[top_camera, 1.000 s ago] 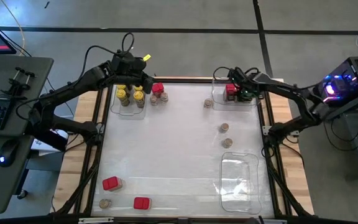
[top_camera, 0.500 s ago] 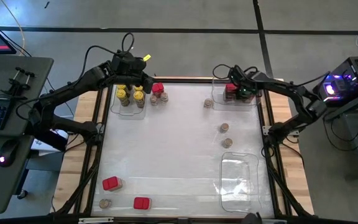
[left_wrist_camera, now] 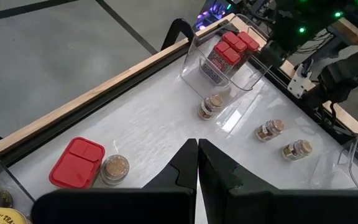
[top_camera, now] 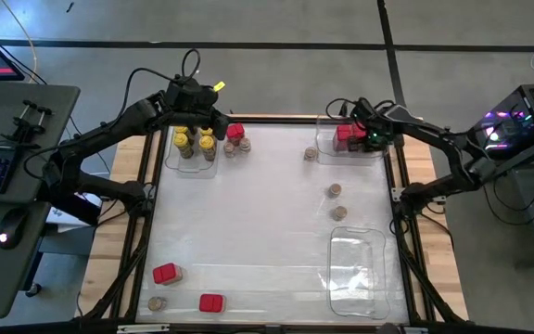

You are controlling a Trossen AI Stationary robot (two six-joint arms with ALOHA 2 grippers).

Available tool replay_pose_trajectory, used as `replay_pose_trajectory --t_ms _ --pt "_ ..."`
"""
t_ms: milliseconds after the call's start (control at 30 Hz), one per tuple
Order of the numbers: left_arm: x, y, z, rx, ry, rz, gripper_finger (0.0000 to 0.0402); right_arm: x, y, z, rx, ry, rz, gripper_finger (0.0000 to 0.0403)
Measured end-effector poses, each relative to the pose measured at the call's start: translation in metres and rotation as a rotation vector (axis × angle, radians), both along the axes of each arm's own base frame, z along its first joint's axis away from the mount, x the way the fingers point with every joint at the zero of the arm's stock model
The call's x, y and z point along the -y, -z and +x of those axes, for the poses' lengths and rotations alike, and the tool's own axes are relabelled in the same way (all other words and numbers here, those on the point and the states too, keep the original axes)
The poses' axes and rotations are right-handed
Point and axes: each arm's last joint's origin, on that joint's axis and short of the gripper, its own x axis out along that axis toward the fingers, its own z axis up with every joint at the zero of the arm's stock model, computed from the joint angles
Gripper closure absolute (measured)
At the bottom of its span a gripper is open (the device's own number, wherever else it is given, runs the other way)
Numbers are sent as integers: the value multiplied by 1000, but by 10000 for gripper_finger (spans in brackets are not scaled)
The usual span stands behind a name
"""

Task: Sort spices by type
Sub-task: Adjust the red seasoning cans in the top right transparent bin

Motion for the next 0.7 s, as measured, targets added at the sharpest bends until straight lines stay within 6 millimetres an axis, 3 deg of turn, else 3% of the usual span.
replay_pose_trajectory --t_ms 300,700 --pt "0 0 0 0 0 -1 402 9 9 -4 -47 46 7 403" --pt "0 0 0 -1 0 -2 401 19 7 1 11 234 -165 403"
